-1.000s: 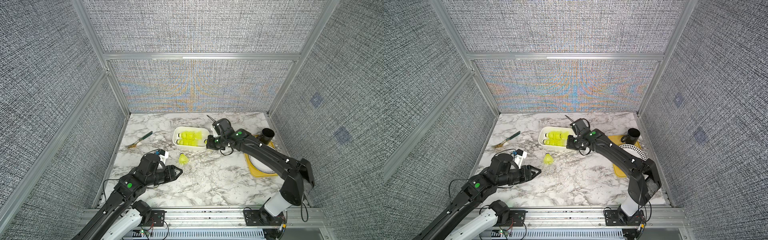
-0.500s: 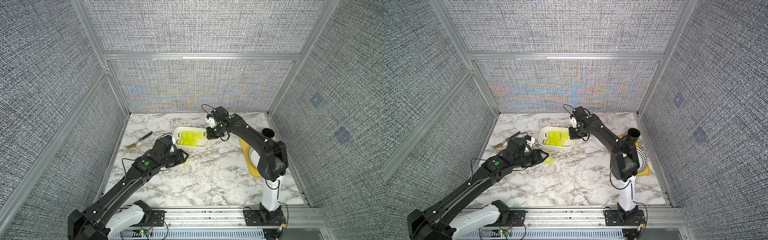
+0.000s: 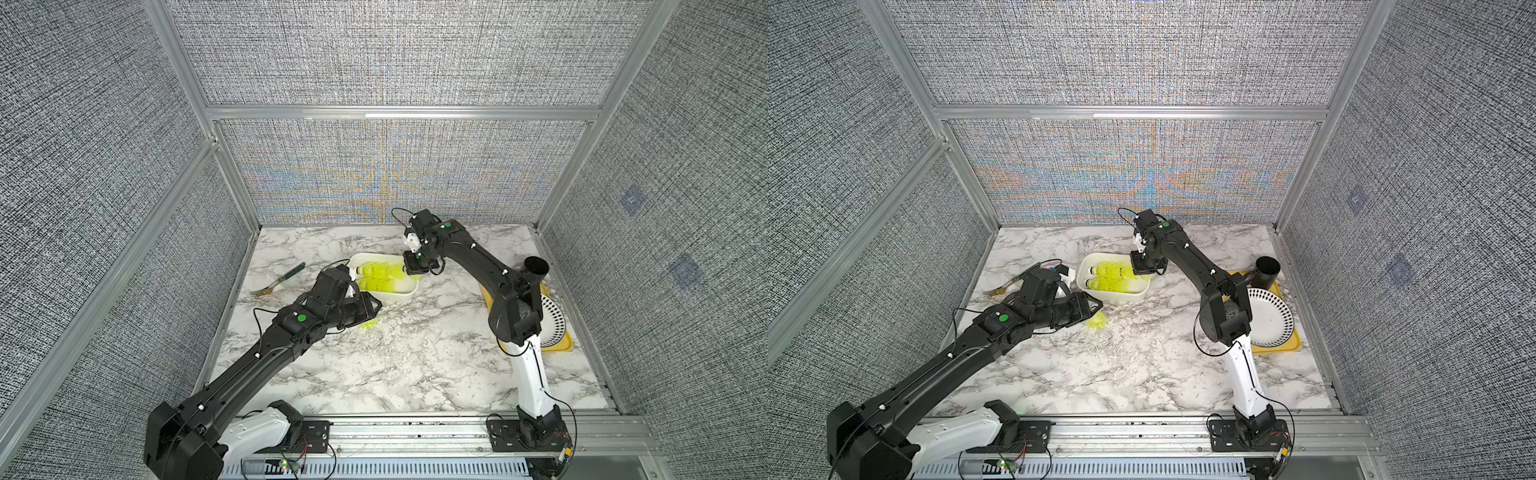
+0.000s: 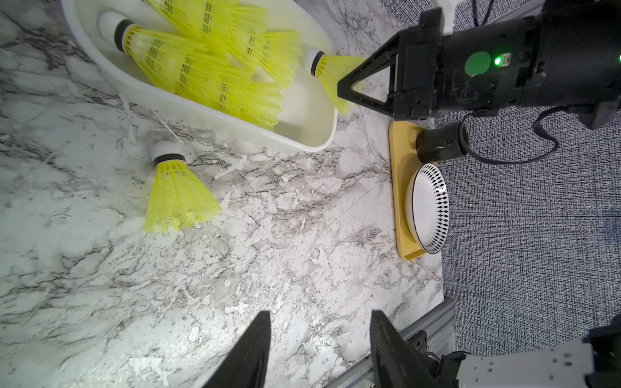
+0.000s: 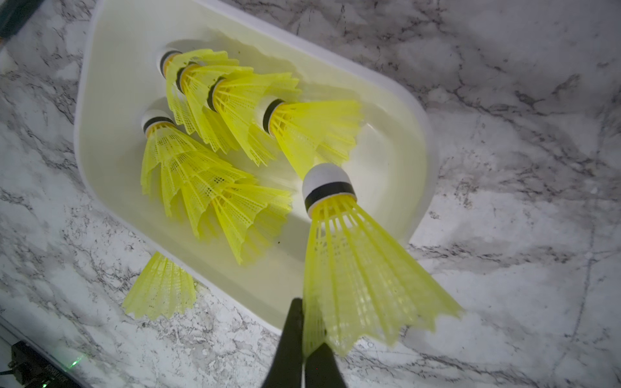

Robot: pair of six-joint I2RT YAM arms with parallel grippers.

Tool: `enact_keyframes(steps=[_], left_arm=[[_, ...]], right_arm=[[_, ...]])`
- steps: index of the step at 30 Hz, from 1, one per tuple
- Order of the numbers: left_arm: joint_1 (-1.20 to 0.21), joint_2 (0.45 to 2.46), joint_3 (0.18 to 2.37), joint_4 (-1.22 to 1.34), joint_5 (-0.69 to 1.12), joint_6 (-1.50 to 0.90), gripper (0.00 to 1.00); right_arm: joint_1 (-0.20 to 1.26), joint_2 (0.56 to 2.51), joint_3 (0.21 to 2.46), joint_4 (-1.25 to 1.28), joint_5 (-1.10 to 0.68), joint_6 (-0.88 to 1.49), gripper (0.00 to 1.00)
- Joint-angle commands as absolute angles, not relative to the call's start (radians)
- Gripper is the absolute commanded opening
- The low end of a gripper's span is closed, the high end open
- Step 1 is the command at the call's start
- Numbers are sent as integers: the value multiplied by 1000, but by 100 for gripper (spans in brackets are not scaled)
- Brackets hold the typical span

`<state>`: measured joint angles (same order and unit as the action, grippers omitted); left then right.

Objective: Put the shuttlecocks into the storage box
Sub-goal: Place the shuttlecock in the storage box.

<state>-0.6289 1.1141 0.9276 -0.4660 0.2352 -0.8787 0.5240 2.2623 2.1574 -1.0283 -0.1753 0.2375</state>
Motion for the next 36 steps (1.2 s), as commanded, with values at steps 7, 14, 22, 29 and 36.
enact_keyframes(steps=[7,14,22,29,36], left_arm=[[-629,1125,944,-441,242,-850,51],[-628,1105,943,-455,240,-846,51],[-628,1089,933,-466,233,-850,51],[-628,1096,936,-465,233,-850,51],[-627,1104,933,-471,233,-842,51]], right_arm=[[534,2315,2218,-1085,-149,262,0],[534,2390,2340,-1122,-156,270,0],[532,2398,2339,-1088,-203,247,0],[522,2409,2333,-1035,-272,227,0],[496,2424,2329,-982,-335,208,0]])
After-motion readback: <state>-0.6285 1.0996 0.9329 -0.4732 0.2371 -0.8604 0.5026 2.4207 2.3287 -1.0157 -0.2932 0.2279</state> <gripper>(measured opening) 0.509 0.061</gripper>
